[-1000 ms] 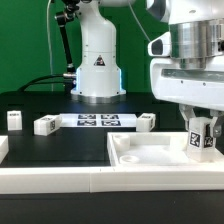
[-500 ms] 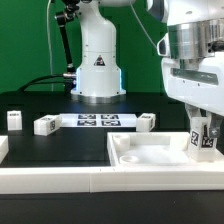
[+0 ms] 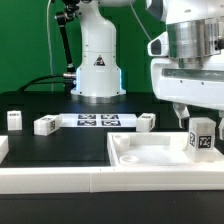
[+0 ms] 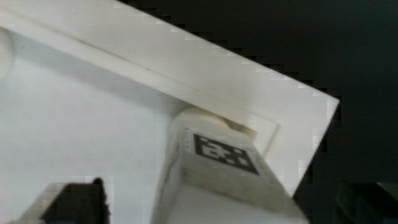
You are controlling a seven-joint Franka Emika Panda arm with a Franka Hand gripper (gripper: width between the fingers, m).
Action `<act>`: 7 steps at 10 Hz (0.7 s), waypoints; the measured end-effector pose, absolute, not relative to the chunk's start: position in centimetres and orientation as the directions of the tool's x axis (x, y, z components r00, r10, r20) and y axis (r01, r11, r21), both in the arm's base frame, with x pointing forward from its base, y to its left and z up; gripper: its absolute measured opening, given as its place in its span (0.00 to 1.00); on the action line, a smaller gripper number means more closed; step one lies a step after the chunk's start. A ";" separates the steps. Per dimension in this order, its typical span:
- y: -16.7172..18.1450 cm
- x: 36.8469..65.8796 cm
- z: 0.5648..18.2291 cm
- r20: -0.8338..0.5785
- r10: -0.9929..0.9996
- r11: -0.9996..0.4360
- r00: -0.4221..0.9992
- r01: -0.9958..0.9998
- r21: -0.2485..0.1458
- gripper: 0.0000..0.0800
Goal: Assemble square table
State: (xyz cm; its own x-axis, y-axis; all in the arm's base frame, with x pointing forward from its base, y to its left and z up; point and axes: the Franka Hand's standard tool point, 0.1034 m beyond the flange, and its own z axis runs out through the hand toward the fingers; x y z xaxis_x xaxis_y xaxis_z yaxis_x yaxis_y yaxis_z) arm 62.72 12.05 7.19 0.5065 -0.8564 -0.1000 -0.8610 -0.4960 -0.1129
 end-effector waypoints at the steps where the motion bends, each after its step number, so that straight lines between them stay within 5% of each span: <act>1: 12.0 62.7 7.2 -0.091 -0.817 -0.558 0.569 -0.821 -0.120 0.81; 7: 11.8 62.7 7.2 -0.006 -0.391 -0.915 0.920 -0.390 -0.107 0.81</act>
Offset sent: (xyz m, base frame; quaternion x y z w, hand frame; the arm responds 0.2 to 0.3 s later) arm 0.0000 0.0000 0.0000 0.0000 0.0000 -0.1938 0.9810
